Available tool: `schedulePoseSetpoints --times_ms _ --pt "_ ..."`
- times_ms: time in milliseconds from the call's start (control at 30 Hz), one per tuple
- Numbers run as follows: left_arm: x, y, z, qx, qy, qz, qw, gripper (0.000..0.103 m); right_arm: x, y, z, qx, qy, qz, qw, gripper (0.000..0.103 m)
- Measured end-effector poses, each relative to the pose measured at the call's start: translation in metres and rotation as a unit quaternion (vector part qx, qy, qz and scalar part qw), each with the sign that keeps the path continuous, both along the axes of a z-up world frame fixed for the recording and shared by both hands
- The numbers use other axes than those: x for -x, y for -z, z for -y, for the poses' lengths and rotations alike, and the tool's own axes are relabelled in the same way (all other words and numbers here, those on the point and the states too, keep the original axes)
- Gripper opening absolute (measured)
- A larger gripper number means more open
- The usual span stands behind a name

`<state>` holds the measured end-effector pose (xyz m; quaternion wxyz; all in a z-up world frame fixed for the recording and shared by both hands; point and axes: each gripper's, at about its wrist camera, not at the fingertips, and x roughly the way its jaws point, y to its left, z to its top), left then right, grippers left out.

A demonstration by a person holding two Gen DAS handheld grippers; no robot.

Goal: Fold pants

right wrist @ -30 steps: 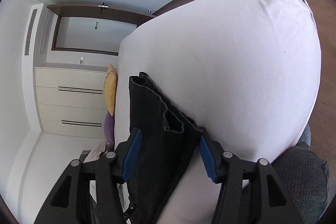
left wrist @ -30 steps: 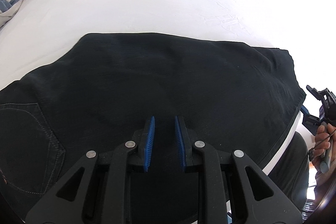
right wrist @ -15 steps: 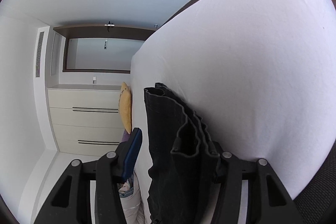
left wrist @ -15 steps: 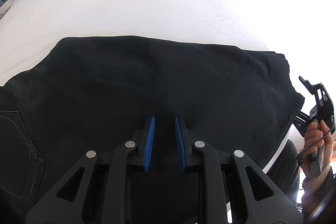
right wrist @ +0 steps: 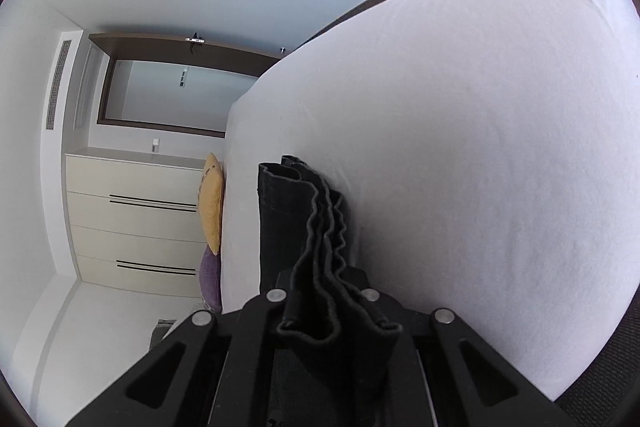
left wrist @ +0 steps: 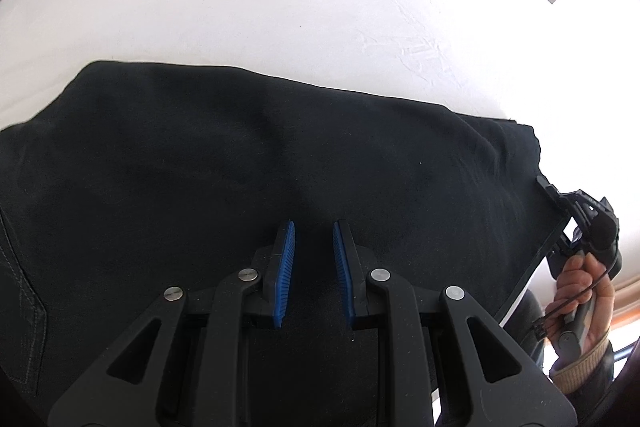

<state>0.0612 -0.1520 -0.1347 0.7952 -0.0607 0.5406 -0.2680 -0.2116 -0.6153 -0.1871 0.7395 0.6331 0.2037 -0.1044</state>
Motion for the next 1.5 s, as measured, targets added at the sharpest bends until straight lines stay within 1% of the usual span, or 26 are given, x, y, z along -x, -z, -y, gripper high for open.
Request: schedulePoseSetpoints --times_ms 67,133,167,233,267,300,367,400,433,467,500,533,567,600,733,867,967,1033,1133,1233,1267,1300,1333,1367,1433,1500 --pt "-0.001 0.002 -0.002 0.013 -0.002 -0.005 0.9999 0.019 -0.005 -0.018 -0.008 0.033 -0.006 -0.008 0.999 0.008" --pt "-0.002 0.004 -0.005 0.026 -0.008 -0.012 0.9996 0.019 -0.019 -0.044 -0.025 0.097 -0.031 -0.018 0.995 0.008" --pt "-0.002 0.005 -0.007 0.033 -0.012 -0.015 0.9993 0.019 -0.028 -0.058 -0.038 0.136 -0.053 -0.022 0.989 0.008" --pt "-0.003 0.006 -0.012 0.045 -0.021 -0.022 0.9985 0.019 -0.051 -0.088 -0.079 0.225 -0.116 -0.023 0.967 0.008" --pt "-0.003 0.006 -0.014 0.050 -0.028 -0.026 0.9980 0.019 -0.063 -0.099 -0.106 0.269 -0.155 -0.023 0.950 0.008" --pt "-0.003 0.006 -0.018 0.056 -0.035 -0.030 0.9974 0.019 -0.075 -0.108 -0.137 0.317 -0.199 -0.025 0.927 0.008" --pt "-0.002 0.006 -0.027 0.070 -0.049 -0.039 0.9955 0.019 -0.092 -0.108 -0.206 0.404 -0.292 -0.036 0.866 0.008" --pt "-0.002 0.006 -0.032 0.077 -0.056 -0.043 0.9945 0.020 -0.098 -0.101 -0.236 0.428 -0.333 -0.043 0.839 0.008" --pt "-0.001 0.006 -0.037 0.084 -0.062 -0.049 0.9933 0.022 -0.101 -0.092 -0.257 0.435 -0.358 -0.049 0.825 0.008" --pt "0.000 0.007 -0.042 0.095 -0.068 -0.055 0.9916 0.032 -0.103 -0.082 -0.272 0.433 -0.373 -0.054 0.819 0.008" --pt "0.001 0.006 -0.048 0.110 -0.073 -0.061 0.9894 0.056 -0.104 -0.074 -0.282 0.433 -0.381 -0.061 0.815 0.008" --pt "0.002 0.003 -0.055 0.125 -0.079 -0.060 0.9872 0.070 -0.103 -0.068 -0.290 0.438 -0.383 -0.068 0.810 0.008" --pt "0.003 0.000 -0.060 0.133 -0.087 -0.055 0.9857 0.087 -0.103 -0.064 -0.294 0.444 -0.383 -0.072 0.807 0.008" --pt "0.003 -0.003 -0.065 0.141 -0.096 -0.052 0.9841 0.091 -0.103 -0.062 -0.295 0.450 -0.383 -0.073 0.803 0.008" --pt "-0.008 -0.003 -0.068 0.171 -0.104 -0.087 0.9759 0.091 -0.095 -0.067 -0.302 0.482 -0.370 -0.065 0.791 0.008" --pt "-0.019 -0.007 -0.054 0.185 -0.089 -0.105 0.9730 0.091 -0.087 -0.072 -0.316 0.535 -0.353 -0.061 0.765 0.008" --pt "-0.031 -0.007 -0.045 0.185 -0.075 -0.125 0.9719 0.091 -0.085 -0.072 -0.327 0.562 -0.350 -0.066 0.747 0.008" --pt "-0.039 -0.002 -0.036 0.171 -0.060 -0.145 0.9727 0.091 -0.084 -0.073 -0.332 0.570 -0.347 -0.064 0.742 0.008" --pt "-0.046 0.005 -0.030 0.176 -0.049 -0.170 0.9683 0.091 -0.078 -0.072 -0.337 0.583 -0.342 -0.061 0.735 0.008" --pt "-0.048 0.010 -0.027 0.198 -0.043 -0.189 0.9607 0.089 -0.078 -0.075 -0.340 0.588 -0.335 -0.060 0.734 0.008" --pt "-0.049 0.012 -0.027 0.206 -0.039 -0.195 0.9582 0.080 -0.078 -0.075 -0.340 0.587 -0.336 -0.060 0.734 0.008" --pt "-0.050 0.012 -0.023 0.205 -0.036 -0.199 0.9575 0.063 -0.078 -0.076 -0.341 0.587 -0.336 -0.060 0.734 0.008" --pt "-0.050 0.014 -0.022 0.203 -0.032 -0.203 0.9575 0.052 -0.079 -0.076 -0.342 0.588 -0.336 -0.060 0.733 0.008" --pt "-0.050 0.015 -0.021 0.205 -0.026 -0.207 0.9563 0.034 -0.079 -0.077 -0.343 0.588 -0.338 -0.062 0.732 0.008" --pt "-0.053 0.013 -0.023 0.204 -0.023 -0.204 0.9571 0.027 -0.080 -0.077 -0.344 0.588 -0.338 -0.065 0.732 0.008" --pt "-0.056 0.009 -0.027 0.207 -0.021 -0.199 0.9578 0.014 -0.080 -0.079 -0.347 0.591 -0.339 -0.066 0.729 0.009"
